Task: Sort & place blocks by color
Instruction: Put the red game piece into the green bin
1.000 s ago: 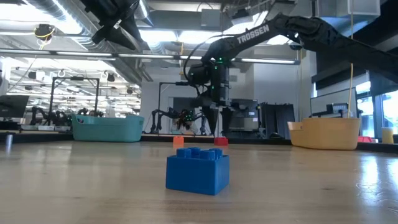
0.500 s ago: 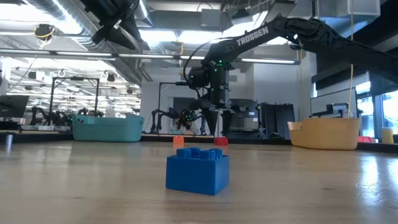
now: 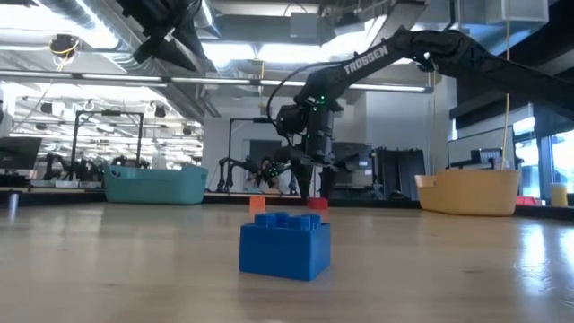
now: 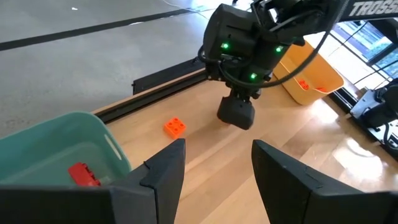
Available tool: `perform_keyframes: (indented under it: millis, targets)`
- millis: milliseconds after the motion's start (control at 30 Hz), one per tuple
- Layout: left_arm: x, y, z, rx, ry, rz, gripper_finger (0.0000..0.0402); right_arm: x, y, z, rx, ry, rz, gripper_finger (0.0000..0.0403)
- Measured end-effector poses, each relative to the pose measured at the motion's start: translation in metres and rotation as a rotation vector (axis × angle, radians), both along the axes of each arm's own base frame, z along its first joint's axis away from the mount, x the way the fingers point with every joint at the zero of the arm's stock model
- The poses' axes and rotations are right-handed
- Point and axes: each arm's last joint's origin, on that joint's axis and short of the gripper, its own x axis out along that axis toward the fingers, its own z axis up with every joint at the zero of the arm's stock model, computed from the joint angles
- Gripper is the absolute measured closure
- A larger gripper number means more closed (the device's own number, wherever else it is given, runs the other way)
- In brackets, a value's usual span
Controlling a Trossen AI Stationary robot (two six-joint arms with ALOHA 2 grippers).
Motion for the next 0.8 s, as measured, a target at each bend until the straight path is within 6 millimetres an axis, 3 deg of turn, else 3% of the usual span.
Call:
perform_keyframes:
  millis: [600, 800]
  targets:
    - [0.0, 0.0, 0.0, 0.0, 0.0, -0.001, 0.0224, -0.011, -0.009, -0.002, 0.063, -0.021, 0.059, 0.0178]
    - [0.0, 0.0, 0.0, 0.0, 0.0, -0.001, 0.0224, -0.012, -0.012, -0.002, 0.067, -0.029, 0.055, 0.0207]
